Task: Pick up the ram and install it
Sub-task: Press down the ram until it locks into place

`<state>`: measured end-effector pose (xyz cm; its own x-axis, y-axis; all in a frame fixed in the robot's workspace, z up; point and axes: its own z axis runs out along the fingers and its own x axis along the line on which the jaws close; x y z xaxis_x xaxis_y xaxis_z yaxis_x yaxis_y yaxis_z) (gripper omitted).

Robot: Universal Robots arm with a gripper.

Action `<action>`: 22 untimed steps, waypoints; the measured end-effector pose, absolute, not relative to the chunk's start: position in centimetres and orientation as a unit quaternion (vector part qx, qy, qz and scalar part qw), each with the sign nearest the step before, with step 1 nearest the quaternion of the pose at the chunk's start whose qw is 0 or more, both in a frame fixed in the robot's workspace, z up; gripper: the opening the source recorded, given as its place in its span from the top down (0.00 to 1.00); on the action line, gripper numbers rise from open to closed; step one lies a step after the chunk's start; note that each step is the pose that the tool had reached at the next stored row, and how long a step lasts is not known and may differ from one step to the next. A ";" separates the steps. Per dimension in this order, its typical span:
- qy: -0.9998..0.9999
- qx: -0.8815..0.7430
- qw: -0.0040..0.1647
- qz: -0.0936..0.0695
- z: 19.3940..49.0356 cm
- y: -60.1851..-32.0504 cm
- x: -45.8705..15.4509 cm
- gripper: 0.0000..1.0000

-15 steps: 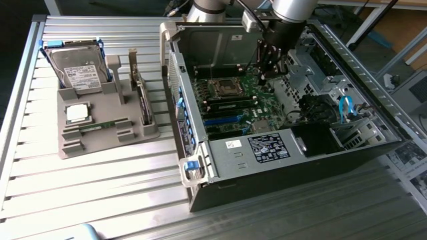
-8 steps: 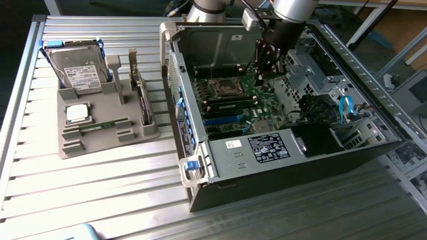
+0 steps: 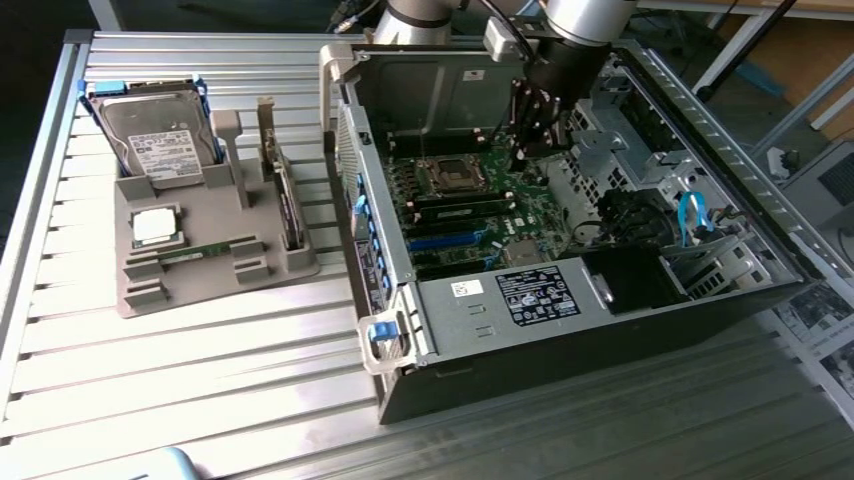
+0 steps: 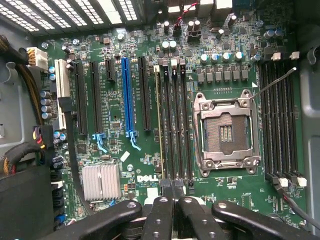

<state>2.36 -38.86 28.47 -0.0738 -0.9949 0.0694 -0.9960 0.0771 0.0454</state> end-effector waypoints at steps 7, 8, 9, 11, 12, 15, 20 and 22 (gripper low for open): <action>-0.734 0.677 0.041 0.007 28.5 -38.9 2.4 0.89; -0.736 0.676 0.041 0.007 28.5 -38.9 2.4 0.89; -0.737 0.674 0.041 0.007 28.5 -38.9 2.4 0.89; -0.741 0.670 0.041 0.006 28.5 -38.9 2.4 0.89; -0.743 0.668 0.041 0.006 28.5 -38.9 2.4 0.89; -0.749 0.661 0.041 0.006 28.5 -38.9 2.4 0.89; -0.761 0.647 0.041 0.005 28.5 -38.9 2.4 0.89; -0.767 0.641 0.041 0.005 28.5 -38.9 2.4 0.89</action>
